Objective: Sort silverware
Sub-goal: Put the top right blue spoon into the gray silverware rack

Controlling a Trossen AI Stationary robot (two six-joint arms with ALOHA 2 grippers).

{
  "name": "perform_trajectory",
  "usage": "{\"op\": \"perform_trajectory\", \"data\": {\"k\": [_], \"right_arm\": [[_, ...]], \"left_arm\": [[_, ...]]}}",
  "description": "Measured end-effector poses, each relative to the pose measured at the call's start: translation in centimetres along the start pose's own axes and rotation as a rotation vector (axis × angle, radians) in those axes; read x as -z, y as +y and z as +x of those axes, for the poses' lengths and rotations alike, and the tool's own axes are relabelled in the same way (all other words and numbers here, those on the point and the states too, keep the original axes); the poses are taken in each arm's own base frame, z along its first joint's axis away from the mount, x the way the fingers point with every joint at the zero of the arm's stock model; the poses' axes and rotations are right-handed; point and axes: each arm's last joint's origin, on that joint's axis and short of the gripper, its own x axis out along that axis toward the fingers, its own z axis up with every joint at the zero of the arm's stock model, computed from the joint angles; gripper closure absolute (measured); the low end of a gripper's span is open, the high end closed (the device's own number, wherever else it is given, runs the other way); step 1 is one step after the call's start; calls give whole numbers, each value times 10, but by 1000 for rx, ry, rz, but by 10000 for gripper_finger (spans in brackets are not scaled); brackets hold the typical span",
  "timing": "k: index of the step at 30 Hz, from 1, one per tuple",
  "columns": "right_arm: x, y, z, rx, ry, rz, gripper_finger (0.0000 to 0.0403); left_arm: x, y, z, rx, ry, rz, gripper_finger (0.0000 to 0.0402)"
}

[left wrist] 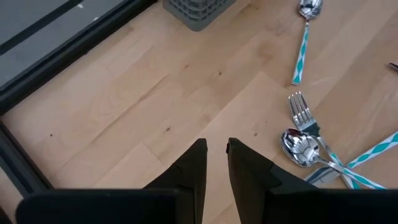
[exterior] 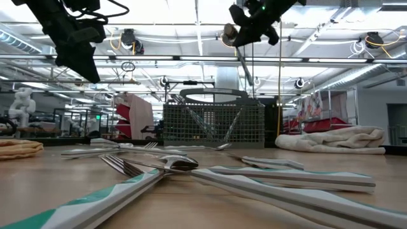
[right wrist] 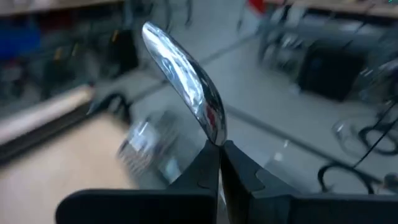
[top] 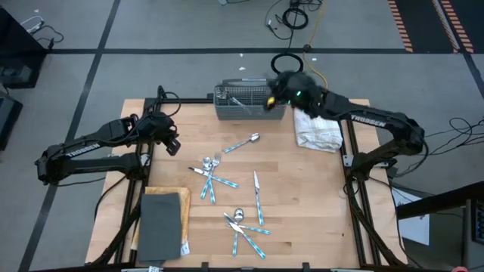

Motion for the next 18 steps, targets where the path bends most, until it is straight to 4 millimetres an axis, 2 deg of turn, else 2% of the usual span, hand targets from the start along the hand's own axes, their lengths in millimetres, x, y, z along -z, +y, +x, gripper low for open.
{"op": "perform_trajectory", "data": {"k": [4, 7, 11, 18], "right_arm": [[-1, -21, 10, 2, -105, 42, 403], [9, -31, 18, -9, -180, 99, 403], [35, -38, 26, -4, -250, 151, 403], [77, -46, 28, -19, -317, 275, 403]], "left_arm": [[0, 0, 0, 0, -1, 0, 332], [0, 0, 0, 0, -1, 0, 332], [0, 0, 0, 0, -1, -1, 332], [1, 0, 0, -2, 5, 0, 332]]}}
